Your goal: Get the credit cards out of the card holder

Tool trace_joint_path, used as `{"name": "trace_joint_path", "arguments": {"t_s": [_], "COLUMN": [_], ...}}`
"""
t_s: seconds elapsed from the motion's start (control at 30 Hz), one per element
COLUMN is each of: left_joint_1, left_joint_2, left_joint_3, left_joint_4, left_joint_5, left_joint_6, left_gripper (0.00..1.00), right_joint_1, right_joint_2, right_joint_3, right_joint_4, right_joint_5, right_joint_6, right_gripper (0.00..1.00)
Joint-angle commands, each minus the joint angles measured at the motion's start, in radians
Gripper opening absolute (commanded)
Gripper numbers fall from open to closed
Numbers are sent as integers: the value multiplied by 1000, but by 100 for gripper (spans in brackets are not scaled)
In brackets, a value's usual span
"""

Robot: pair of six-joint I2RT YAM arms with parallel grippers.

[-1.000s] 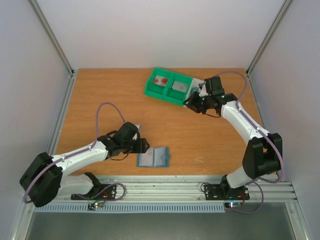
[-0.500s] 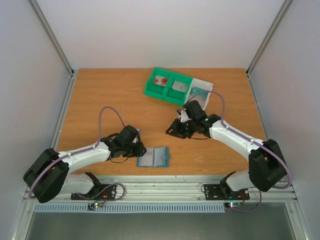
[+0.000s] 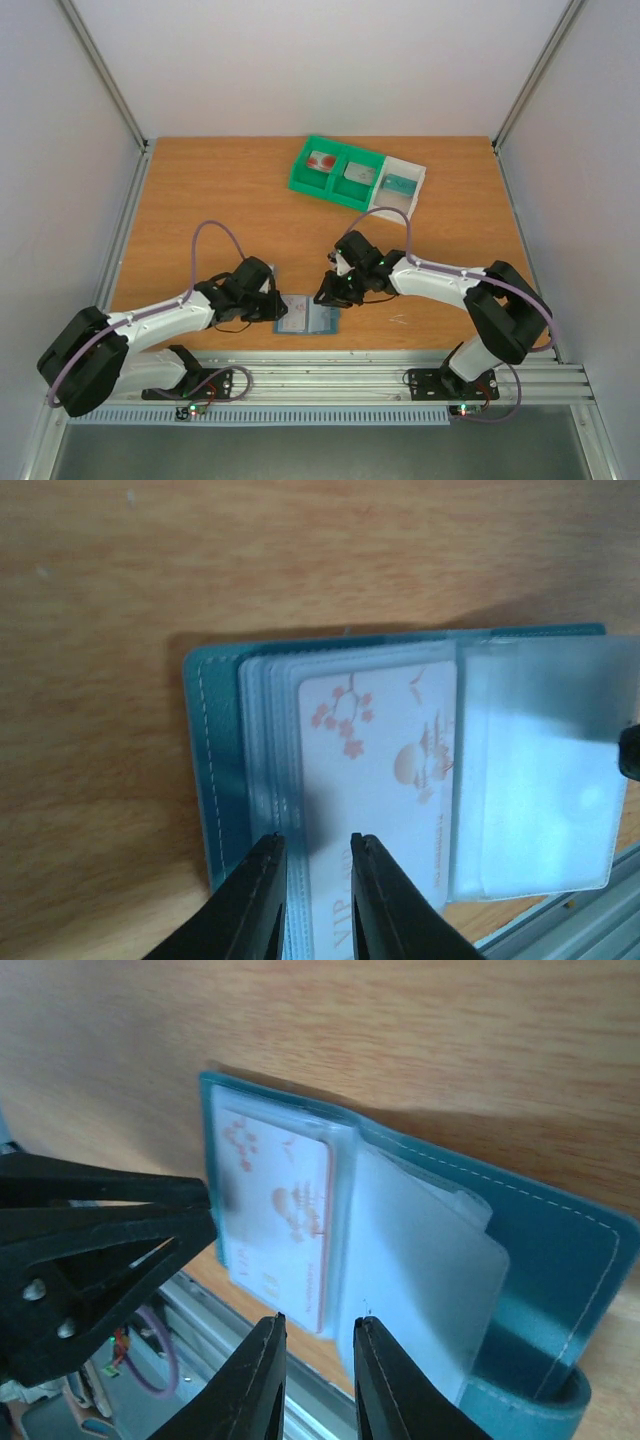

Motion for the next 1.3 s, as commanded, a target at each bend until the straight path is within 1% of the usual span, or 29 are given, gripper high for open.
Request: {"name": "trace_joint_path", "arguments": {"t_s": [0.0,0.1,0.23,0.37,0.57,0.63,0.83,1.0,1.1,1.27], "left_joint_1": [4,5,5,4,4,5,4,5,4,5], "left_joint_2": [7,13,20,16,-51,-81,-136,-123,-103,-71], "left_joint_3": [-37,-53,-98,-120,-120,-123,-127,-127,-139,-153], "left_joint_4": [79,111,230,276,237,230,231,234,265,287], "left_joint_5": [54,72,139,157,103,84,67,82,91,84], "left_joint_6": [-33,-55,-98,-150,-174,-178,-172,-131,-104,-105], "left_gripper": [19,18,17,16,16,20,20,16,15,13], "right_joint_1": [12,13,13,13,19,22,48,59,59,59], "right_joint_2": [46,74,95,63,-7,1,53,97,134,156], "right_joint_3": [-11,-4,4,16,-3,-5,3,8,7,-20], "right_joint_4": [28,-5,-49,-96,-53,-30,44,80,104,128], "right_joint_5": [5,53,114,170,96,68,21,26,22,35], "right_joint_6": [-10,-55,-96,-121,-117,-99,-58,-47,-57,-60], "right_gripper": [20,19,19,19,20,20,20,19,19,19]}}
